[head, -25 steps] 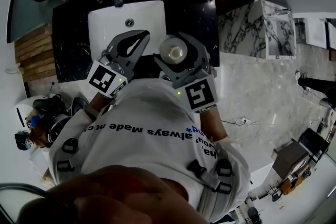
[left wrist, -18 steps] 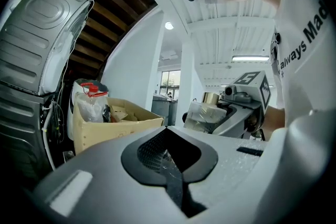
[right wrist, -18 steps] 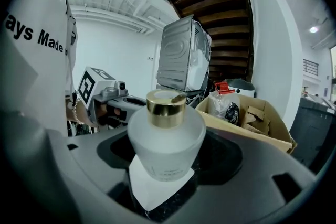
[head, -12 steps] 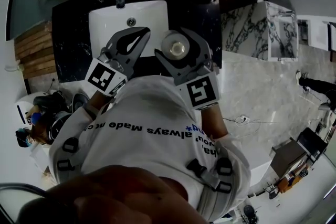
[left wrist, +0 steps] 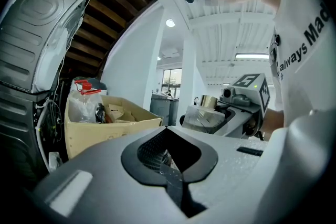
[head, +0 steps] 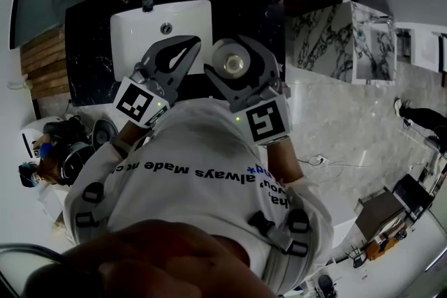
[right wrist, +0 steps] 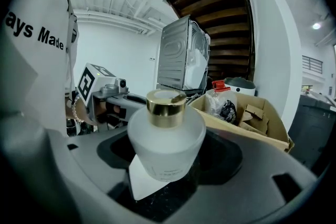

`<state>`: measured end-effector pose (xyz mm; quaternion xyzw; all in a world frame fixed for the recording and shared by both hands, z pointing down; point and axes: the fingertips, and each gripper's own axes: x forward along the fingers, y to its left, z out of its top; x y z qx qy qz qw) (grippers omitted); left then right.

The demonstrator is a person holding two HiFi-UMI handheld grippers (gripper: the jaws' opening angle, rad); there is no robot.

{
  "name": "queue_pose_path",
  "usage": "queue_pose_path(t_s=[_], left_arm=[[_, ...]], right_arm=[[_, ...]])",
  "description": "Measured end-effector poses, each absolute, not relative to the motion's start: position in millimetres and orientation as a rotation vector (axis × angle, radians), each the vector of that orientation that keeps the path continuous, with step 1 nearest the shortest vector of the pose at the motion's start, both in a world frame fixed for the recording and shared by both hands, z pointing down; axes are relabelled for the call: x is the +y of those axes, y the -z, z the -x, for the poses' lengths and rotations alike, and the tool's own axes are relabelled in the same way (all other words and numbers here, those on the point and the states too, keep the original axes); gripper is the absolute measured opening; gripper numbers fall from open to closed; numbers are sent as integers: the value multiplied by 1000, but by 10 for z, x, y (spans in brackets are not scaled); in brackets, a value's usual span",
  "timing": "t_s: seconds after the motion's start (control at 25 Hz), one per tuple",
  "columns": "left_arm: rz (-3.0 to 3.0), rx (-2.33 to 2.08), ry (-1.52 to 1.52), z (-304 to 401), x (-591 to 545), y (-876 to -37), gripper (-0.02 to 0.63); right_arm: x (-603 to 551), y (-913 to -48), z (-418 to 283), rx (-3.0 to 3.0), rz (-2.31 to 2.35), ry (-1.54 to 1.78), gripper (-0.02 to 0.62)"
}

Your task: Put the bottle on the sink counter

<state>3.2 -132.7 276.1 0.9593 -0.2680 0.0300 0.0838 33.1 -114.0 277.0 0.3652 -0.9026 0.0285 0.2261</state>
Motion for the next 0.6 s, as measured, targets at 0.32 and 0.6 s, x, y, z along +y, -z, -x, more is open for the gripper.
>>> queue_pose_path(t_s=[0.32, 0.6], left_arm=[[-2860, -788, -112, -458, -1316, -2757, 3], [-2877, -755, -133, -596, -1309, -2804, 3]], right_arm=[[-1136, -2802, -736, -2479, -997, -63, 333], [-1159, -2858, -873, -2470, -996, -63, 333]])
